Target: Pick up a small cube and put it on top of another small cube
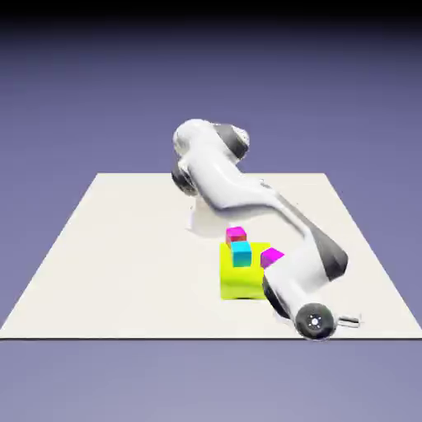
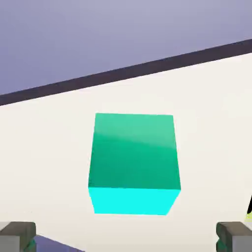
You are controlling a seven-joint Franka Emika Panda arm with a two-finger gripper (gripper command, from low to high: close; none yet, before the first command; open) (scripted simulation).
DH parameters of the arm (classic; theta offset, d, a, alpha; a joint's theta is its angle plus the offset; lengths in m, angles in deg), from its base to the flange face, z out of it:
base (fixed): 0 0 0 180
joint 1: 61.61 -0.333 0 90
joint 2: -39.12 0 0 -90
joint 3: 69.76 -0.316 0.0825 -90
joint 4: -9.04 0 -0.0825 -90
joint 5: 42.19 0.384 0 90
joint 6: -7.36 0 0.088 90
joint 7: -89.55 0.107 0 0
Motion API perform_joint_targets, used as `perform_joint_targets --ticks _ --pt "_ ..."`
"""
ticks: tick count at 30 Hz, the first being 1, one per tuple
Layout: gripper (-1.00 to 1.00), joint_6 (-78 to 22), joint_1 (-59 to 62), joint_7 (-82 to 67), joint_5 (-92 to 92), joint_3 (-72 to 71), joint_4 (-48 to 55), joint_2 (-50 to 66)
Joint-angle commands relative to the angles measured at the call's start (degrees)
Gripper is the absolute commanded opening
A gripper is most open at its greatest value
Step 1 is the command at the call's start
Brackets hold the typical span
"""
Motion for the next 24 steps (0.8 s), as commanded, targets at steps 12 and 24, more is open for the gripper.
perform_joint_targets --ticks 12,24 --pt "-1.00 4.9 1.2 -0.2 -0.3 0.2 -5.9 -0.4" --pt "-1.00 6.7 -7.9 -17.7 -5.7 5.6 -19.0 -16.6"
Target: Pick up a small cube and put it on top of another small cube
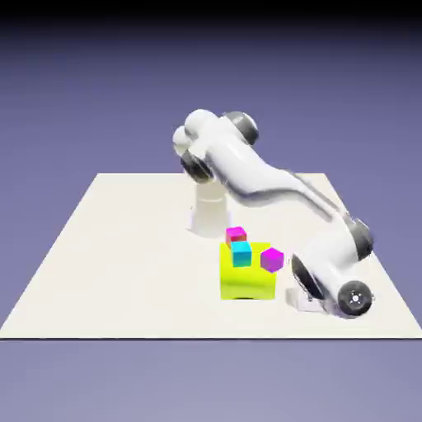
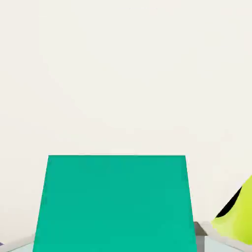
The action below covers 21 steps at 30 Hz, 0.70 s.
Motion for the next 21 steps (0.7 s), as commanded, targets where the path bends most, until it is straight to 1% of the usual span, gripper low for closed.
perform_joint_targets --ticks 1,21 --pt "-1.00 0.7 -0.9 -2.0 -0.8 0.6 -2.1 -1.8" --pt "-1.00 9.0 -17.4 -35.5 -8.5 13.8 -43.4 -37.5"
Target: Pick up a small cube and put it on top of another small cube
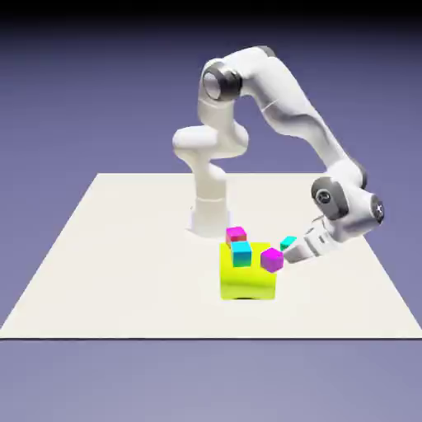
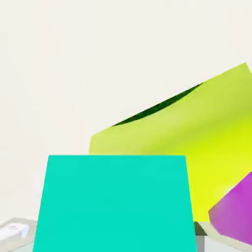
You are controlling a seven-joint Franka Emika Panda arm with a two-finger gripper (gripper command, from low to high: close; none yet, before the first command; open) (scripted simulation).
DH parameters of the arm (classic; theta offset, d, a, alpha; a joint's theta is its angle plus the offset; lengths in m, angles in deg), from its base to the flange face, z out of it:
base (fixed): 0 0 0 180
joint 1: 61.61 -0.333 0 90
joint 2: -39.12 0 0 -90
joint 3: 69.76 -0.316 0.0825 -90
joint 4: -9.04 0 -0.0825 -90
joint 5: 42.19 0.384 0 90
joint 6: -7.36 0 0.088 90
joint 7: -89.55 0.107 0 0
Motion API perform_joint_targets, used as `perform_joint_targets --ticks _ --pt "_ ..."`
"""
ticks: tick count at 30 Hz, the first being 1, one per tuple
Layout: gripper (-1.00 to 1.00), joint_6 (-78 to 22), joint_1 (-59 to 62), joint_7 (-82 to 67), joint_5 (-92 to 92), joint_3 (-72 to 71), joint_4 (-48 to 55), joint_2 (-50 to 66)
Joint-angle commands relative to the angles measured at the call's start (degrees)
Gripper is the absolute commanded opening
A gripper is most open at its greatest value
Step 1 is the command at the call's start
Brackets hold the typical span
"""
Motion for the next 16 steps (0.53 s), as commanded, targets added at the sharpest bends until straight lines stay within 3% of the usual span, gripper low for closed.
perform_joint_targets --ticks 1,7,13,14,16 --pt "-1.00 -2.3 0.8 -0.3 0.8 1.0 -1.2 -2.1" --pt "-1.00 -15.6 7.6 -0.1 6.3 5.6 -3.4 -10.8" --pt "-1.00 -6.9 8.8 0.6 5.1 6.4 -12.8 -11.5" --pt "1.00 -6.9 8.8 0.6 5.1 6.4 -12.8 -11.5" --pt "1.00 -8.8 8.5 0.4 5.4 6.2 -10.7 -11.4"
